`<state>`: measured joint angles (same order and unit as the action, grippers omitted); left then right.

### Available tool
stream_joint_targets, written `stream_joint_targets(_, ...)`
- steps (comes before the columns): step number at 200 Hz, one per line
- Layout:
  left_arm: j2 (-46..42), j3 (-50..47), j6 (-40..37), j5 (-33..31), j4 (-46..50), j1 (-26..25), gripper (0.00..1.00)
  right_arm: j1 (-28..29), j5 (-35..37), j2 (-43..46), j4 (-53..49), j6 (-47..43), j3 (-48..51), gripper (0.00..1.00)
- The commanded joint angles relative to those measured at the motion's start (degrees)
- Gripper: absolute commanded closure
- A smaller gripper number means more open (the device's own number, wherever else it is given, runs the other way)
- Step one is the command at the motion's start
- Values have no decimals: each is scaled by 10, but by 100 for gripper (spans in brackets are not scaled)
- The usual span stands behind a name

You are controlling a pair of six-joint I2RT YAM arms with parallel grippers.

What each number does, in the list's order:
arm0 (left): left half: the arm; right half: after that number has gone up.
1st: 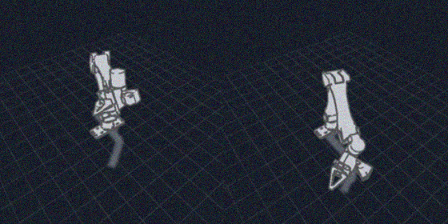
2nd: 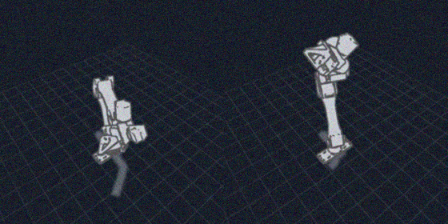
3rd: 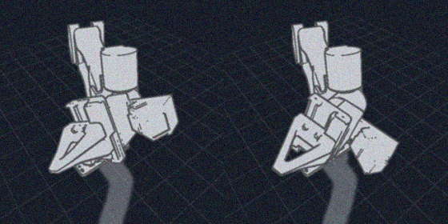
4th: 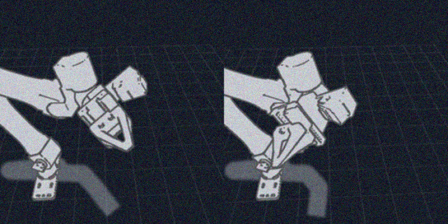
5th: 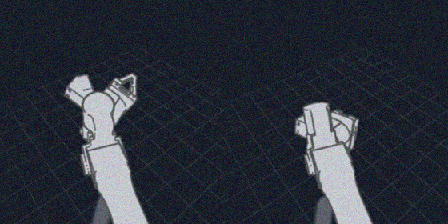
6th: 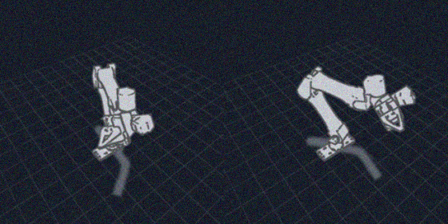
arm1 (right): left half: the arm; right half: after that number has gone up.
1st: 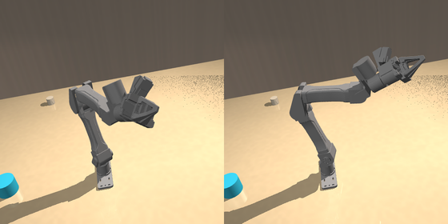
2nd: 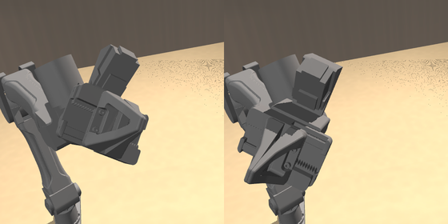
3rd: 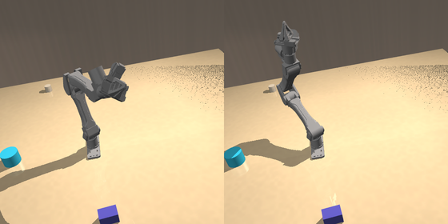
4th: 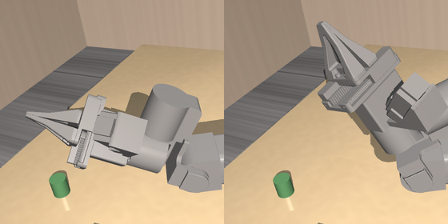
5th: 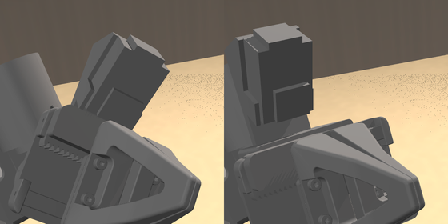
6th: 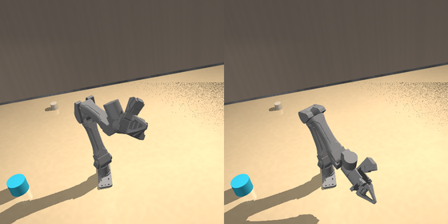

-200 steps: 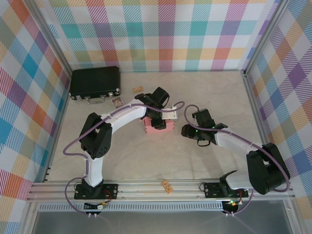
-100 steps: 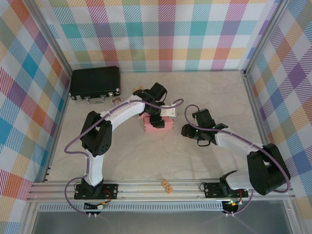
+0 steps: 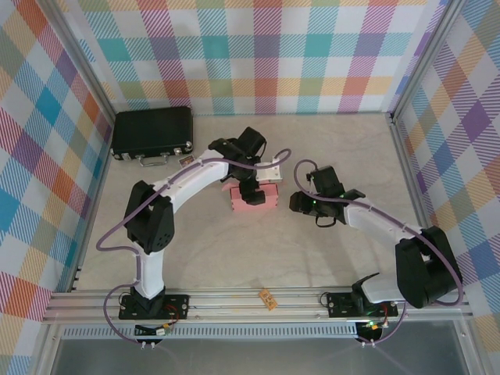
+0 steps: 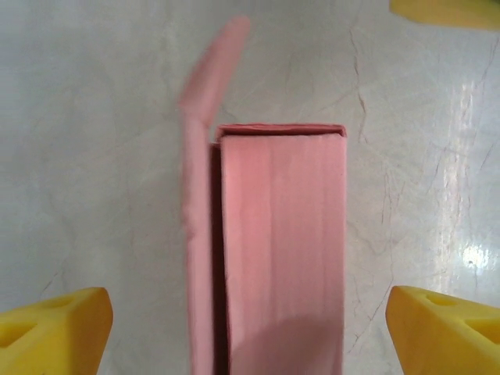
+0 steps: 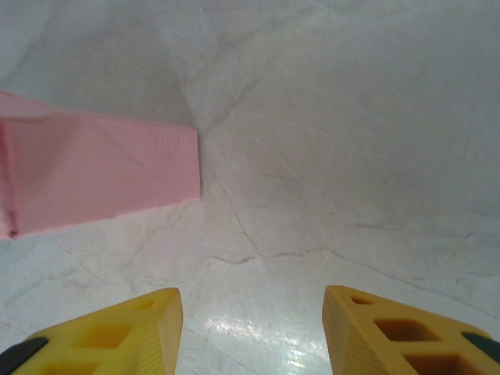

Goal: Fold the paper box

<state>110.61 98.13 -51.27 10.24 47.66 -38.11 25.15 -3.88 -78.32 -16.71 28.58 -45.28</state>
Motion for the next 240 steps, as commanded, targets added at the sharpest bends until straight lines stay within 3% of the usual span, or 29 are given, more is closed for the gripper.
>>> stream_joint_targets(1, -80, -20, 86, -22, -35, 3, 9, -4, -6, -9, -28, -38, -37, 49)
stream_joint_targets(32, -149, -69, 224, -41, -94, 32, 9, -8, -15, -22, -56, -71, -83, 48)
stream_joint_targets(82, -216, -136, 441, -110, -107, 91, 11, -12, -24, -53, -105, -121, -162, 48)
stream_joint_targets(123, -253, -188, 584, -78, -107, 146, 10, -15, -24, -67, -132, -146, -207, 47)
stream_joint_targets(173, -283, -256, 659, -7, -139, 173, 10, -24, -44, -85, -156, -168, -248, 46)
stream_joint_targets(240, -280, -288, 689, 11, -152, 175, 12, -30, -43, -120, -178, -185, -302, 46)
